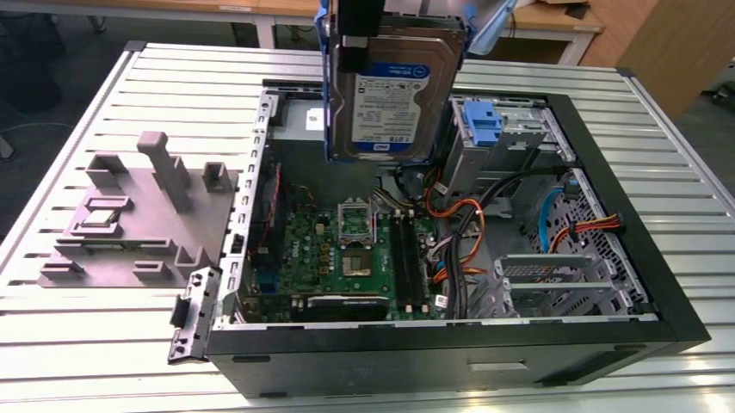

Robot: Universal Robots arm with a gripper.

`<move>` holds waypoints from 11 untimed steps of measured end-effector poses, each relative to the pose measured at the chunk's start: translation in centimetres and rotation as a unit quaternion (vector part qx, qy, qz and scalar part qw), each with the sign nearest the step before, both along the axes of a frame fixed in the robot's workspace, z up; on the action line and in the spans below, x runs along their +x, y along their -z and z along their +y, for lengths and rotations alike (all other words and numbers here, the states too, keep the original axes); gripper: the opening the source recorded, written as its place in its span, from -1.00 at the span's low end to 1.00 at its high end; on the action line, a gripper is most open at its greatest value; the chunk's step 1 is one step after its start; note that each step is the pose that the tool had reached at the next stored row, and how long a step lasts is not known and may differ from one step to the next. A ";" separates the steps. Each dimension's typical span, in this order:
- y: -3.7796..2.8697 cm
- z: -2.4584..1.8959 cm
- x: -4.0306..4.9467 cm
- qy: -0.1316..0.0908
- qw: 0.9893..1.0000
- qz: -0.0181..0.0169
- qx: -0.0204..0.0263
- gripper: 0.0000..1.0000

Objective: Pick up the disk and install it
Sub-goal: 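Pick up the disk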

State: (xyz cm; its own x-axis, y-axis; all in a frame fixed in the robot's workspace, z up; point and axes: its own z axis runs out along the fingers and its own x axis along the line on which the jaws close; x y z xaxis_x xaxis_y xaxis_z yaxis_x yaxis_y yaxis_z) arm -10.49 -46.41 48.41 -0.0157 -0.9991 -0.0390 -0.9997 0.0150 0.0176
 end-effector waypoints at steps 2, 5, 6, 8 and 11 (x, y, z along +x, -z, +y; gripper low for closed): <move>0.04 0.00 0.35 0.000 1.000 0.000 0.002 -0.26; 0.11 0.01 0.70 0.000 1.000 0.000 0.008 -0.26; 0.15 0.01 0.77 0.000 1.000 0.000 0.008 -0.26; 0.21 0.00 0.97 0.000 1.000 0.000 0.008 -0.26; 0.30 0.01 1.40 0.000 1.000 0.000 0.008 -0.26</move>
